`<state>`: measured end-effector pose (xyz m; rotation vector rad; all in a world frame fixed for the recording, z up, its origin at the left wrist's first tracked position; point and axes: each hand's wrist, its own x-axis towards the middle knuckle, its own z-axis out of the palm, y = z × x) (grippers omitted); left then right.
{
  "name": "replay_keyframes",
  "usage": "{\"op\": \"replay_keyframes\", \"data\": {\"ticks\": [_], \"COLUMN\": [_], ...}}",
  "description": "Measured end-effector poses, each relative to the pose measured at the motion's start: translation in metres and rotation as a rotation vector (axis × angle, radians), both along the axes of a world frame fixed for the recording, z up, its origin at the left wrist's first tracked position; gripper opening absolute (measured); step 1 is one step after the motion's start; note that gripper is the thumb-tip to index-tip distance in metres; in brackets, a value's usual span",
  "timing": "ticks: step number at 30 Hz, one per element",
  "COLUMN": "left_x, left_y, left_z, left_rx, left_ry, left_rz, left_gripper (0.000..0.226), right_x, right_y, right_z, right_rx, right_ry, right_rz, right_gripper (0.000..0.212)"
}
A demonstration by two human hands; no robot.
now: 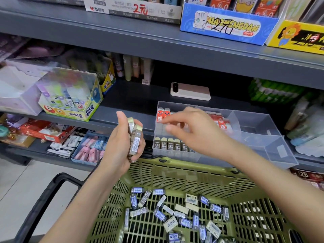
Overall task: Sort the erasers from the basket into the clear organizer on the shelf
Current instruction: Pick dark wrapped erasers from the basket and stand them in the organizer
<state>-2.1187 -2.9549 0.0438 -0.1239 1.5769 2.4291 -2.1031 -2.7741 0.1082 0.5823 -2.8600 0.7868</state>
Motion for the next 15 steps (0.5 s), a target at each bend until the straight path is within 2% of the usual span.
{"op": "replay_keyframes", "data": {"ticks": [2, 4, 8, 10, 12, 15], "left_x": [0.002, 0.005, 0.005, 0.003, 0.002, 0.003], "left_y": [0.003, 0.005, 0.002, -0.001, -0.003, 0.001], "left_z": [-0.001, 0.000, 0.000, -0.001, -0.001, 0.000], "left_rx": [-0.026, -0.052, -0.020, 0.056, 0.145, 0.217], "left_ry": [0.013, 0.001, -0.064, -0.107, -0.164, -0.194], "left_rz": [-0.026, -0.049, -0.069, -0.108, -0.146, -0.208], "left_gripper": [0.062, 0.065, 0.062, 0.057, 0.043, 0.037], "right_x": [0.005, 0.005, 0.001, -0.003, -0.011, -0.015], "right_y": [-0.022, -0.036, -0.039, -0.031, -0.020, -0.018], "right_z": [0.002, -0.002, -0.007, -0.004, -0.002, -0.007], "right_rx": [-0.089, -0.067, -0.176, -0.328, -0.419, -0.340], "right_ry": [-0.061, -0.089, -0.141, -0.153, -0.134, -0.171], "right_rz": [0.080, 0.144, 0.204, 0.189, 0.105, 0.076], "right_gripper": [0.028, 0.031, 0.015, 0.001, 0.010, 0.007]}}
